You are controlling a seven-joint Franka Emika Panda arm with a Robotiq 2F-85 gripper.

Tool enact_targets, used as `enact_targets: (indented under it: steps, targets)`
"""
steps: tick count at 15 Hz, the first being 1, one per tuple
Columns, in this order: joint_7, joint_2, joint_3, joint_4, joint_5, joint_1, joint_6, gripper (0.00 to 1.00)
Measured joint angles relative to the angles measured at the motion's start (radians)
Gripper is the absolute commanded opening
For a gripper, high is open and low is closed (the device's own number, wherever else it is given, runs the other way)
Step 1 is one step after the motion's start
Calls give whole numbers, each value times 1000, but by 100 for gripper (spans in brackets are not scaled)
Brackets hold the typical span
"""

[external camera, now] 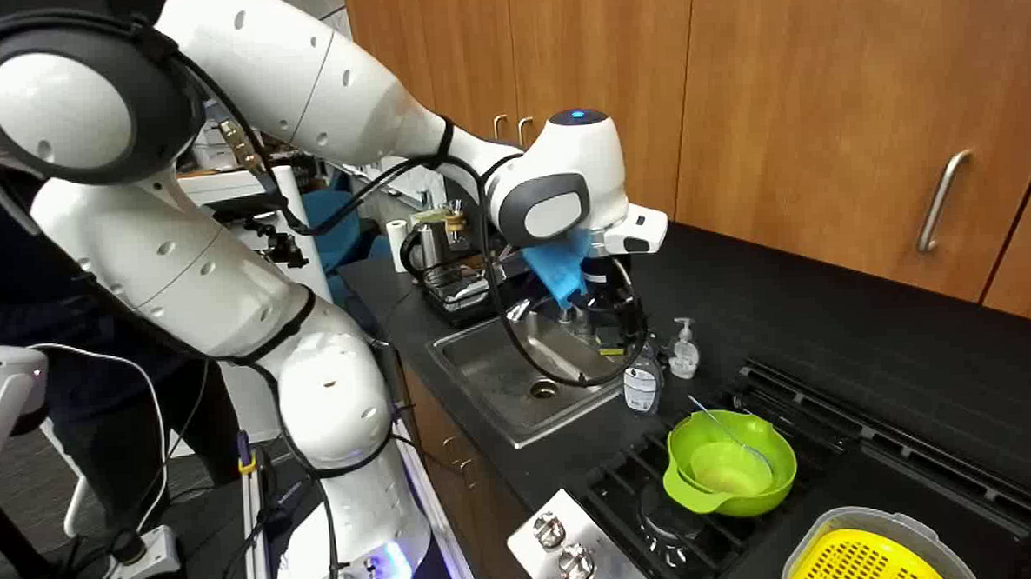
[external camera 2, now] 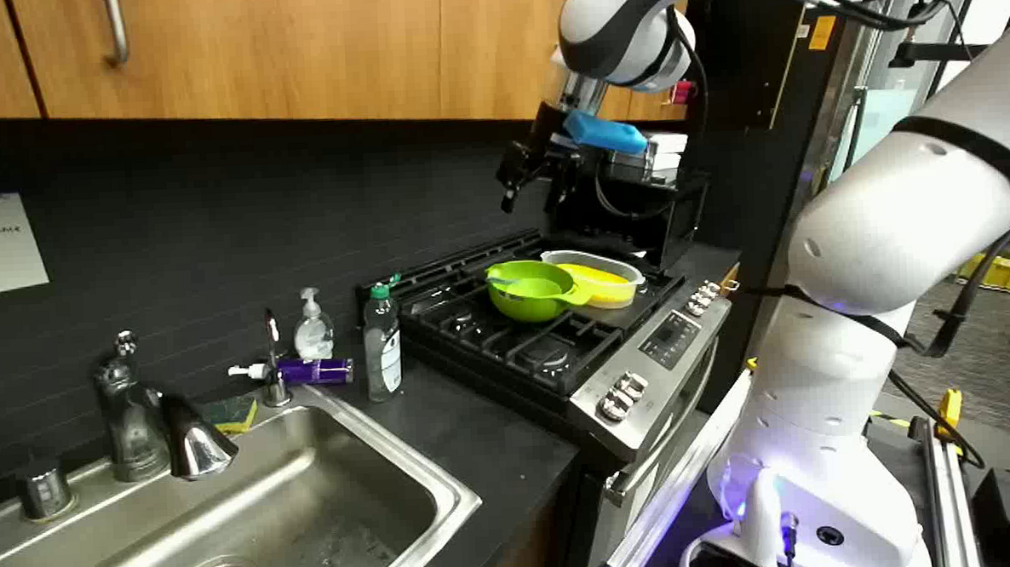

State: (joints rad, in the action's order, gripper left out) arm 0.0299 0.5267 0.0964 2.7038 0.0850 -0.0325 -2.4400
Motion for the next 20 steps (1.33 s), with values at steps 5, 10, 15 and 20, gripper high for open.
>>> enact_targets:
  steps: [5, 10, 15, 20]
  targets:
    - [0, 0, 0, 0, 0, 0, 0, 100]
    - [0, 0, 0, 0, 0, 0, 0, 100]
    - [45, -31, -7, -9, -33, -46, 14, 100]
    - [55, -177, 120, -27, -75, -245, -23, 100]
